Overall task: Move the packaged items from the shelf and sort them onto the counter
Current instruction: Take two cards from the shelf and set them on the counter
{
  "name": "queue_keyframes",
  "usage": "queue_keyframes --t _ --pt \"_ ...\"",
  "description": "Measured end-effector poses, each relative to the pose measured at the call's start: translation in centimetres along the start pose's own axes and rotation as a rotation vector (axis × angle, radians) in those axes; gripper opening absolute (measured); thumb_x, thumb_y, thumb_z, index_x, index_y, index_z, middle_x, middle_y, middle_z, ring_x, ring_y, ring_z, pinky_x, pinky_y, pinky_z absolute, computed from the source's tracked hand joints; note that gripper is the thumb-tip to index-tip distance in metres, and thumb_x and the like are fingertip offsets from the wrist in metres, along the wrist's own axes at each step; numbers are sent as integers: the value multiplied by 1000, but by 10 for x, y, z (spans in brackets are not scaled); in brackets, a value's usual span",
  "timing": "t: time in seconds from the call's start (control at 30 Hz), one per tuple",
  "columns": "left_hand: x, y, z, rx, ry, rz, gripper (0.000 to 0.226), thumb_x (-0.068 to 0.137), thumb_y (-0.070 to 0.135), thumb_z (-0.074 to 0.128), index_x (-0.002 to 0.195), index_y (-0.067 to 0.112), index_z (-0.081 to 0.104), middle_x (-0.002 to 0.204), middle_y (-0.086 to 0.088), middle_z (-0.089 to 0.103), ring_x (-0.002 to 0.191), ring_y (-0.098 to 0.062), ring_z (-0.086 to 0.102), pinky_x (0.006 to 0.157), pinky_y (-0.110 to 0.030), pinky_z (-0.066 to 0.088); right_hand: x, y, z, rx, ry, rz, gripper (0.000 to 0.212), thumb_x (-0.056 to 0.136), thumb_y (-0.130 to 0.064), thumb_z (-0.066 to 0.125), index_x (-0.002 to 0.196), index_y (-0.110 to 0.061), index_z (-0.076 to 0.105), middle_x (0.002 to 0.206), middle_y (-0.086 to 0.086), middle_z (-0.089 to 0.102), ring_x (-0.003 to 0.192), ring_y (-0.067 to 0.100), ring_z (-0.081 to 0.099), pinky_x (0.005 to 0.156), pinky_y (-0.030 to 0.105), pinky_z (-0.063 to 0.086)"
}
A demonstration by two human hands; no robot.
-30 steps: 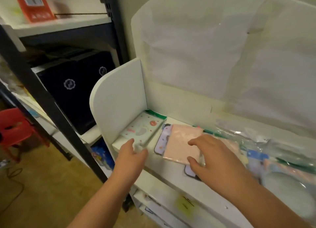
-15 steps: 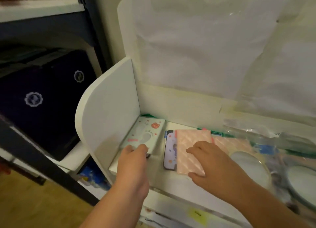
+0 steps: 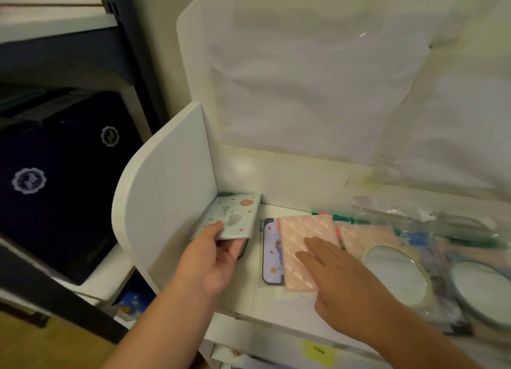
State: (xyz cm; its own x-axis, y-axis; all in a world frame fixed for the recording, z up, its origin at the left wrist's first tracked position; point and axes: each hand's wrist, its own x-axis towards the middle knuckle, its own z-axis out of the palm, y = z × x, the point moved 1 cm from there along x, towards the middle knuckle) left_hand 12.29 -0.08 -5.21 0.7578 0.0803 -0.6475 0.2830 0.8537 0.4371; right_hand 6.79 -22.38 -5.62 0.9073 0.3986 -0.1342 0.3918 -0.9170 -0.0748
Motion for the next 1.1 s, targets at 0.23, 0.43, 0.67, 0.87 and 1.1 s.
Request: queue_keyframes --t 0.23,0.43,0.67,0.87,1.1 --pt "-6 2 -9 33 -54 -38 31 99 3 48 129 -2 55 114 -21 69 101 -34 68 64 -53 58 -4 1 2 -25 356 76 44 61 -19 75 105 -21 73 122 8 67 109 31 65 98 42 45" --pt "-13 -4 -9 -12 -83 -61 34 98 1 49 132 -1 54 116 -22 70 105 -34 68 67 -55 57 -9 2 -6 45 485 231 31 84 -32 63 113 -24 70 128 9 60 109 33 57 82 43 56" --pt "-21 -13 -2 -27 -133 -83 31 99 2 48 129 -1 55 96 -17 75 87 -26 73 66 -51 58 -12 1 -16 634 307 477 43 91 -33 63 133 -37 54 98 -6 63 68 8 56 64 19 46" --pt "-27 -15 -1 -9 -181 -85 28 99 1 48 125 -4 56 102 -21 75 93 -30 74 69 -50 59 -2 -7 -18 1501 305 823 15 94 -22 62 108 -24 68 100 -3 72 74 10 75 98 49 51" --pt "-43 -11 -2 59 -215 -42 28 96 1 47 122 0 58 104 -20 75 93 -35 74 71 -54 59 -11 -10 -26 1627 476 738 37 93 -4 63 126 -20 57 113 6 67 80 15 75 69 24 59"
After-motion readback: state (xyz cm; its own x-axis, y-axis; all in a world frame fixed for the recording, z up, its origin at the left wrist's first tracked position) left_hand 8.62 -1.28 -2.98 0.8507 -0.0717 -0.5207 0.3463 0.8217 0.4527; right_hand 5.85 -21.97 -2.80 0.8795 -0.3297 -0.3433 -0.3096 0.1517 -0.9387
